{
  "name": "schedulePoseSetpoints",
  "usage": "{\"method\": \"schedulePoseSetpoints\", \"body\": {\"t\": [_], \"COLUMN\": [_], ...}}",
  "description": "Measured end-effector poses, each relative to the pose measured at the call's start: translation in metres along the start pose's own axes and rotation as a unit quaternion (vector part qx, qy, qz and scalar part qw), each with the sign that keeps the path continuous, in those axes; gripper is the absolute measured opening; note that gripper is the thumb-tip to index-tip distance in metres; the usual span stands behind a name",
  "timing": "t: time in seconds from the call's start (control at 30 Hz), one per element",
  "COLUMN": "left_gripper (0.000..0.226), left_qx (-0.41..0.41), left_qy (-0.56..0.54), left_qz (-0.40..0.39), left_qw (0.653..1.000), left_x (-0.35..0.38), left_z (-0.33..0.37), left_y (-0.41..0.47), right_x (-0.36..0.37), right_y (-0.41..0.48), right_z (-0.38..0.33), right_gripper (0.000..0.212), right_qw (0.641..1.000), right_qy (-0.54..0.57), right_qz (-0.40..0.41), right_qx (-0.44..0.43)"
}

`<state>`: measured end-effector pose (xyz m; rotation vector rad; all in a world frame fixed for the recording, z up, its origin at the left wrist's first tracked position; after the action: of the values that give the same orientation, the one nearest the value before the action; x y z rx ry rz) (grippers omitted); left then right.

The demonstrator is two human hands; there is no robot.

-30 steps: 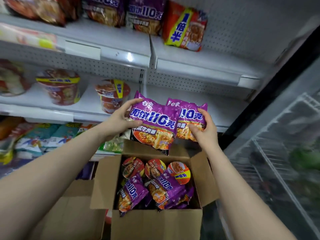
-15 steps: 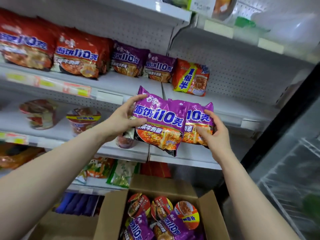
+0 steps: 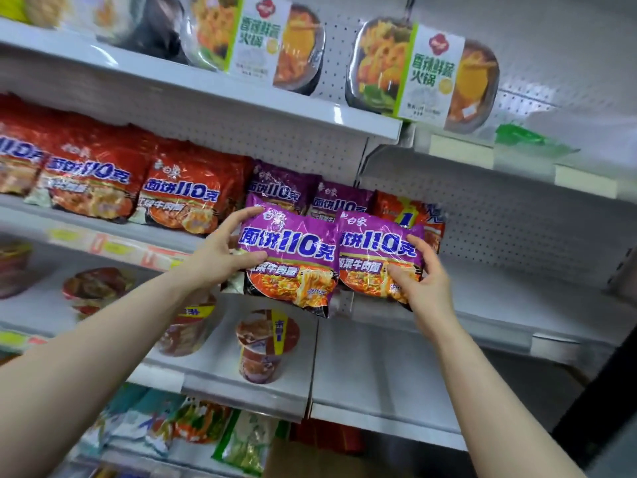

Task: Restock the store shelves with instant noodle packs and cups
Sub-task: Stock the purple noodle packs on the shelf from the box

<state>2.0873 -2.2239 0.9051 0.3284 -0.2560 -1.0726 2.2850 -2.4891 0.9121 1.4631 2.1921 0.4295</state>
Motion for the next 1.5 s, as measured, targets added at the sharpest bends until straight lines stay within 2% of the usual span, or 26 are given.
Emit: {"method": "schedulePoseSetpoints", "body": {"t": [0.13, 0.47, 0.73, 0.9, 1.1, 1.3, 1.5], "left_gripper": [0.070, 0.072, 0.074, 0.074, 0.073, 0.071, 0.070], "left_qx": [0.015, 0.010, -0.001, -0.005, -0.015, -0.012, -0.017], "left_qy": [0.039, 0.039, 0.035, 0.032, 0.029, 0.022, 0.020], "left_qz": [0.045, 0.110, 0.125, 0.123, 0.113, 0.106, 0.099], "left_qw": [0.998, 0.993, 0.992, 0.992, 0.993, 0.994, 0.995], "left_x": [-0.016, -0.026, -0.027, -0.026, -0.023, -0.021, -0.026], "left_z": [-0.001, -0.016, -0.035, -0.038, -0.042, -0.043, -0.043], "left_y": [0.028, 0.096, 0.131, 0.143, 0.153, 0.152, 0.145], "right_x": [0.019, 0.069, 0.097, 0.107, 0.126, 0.137, 0.146], "right_y": [0.049, 0.165, 0.213, 0.227, 0.226, 0.227, 0.221], "right_z": [0.012, 0.051, 0.075, 0.083, 0.073, 0.073, 0.083], "right_gripper": [0.057, 0.062, 0.057, 0.055, 0.057, 0.049, 0.049], "right_qw": [1.000, 0.998, 0.996, 0.990, 0.949, 0.912, 0.848], "right_qy": [0.000, -0.063, -0.088, -0.142, -0.313, -0.410, -0.531], "right_qz": [0.002, -0.004, -0.011, 0.001, 0.013, 0.021, 0.004], "right_qx": [-0.012, -0.006, -0.007, -0.006, -0.019, -0.016, 0.008]}}
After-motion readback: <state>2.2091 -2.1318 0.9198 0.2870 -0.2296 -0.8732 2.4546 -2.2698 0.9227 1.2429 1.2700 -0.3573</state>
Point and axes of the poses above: each hand's wrist, its own y-axis towards the middle knuckle, its own x-axis out of the palm, z = x × y, the point moved 2 cm from there along y, towards the middle knuckle, and after that the axes turned 5 degrees about -y, right-handed, at the moved point
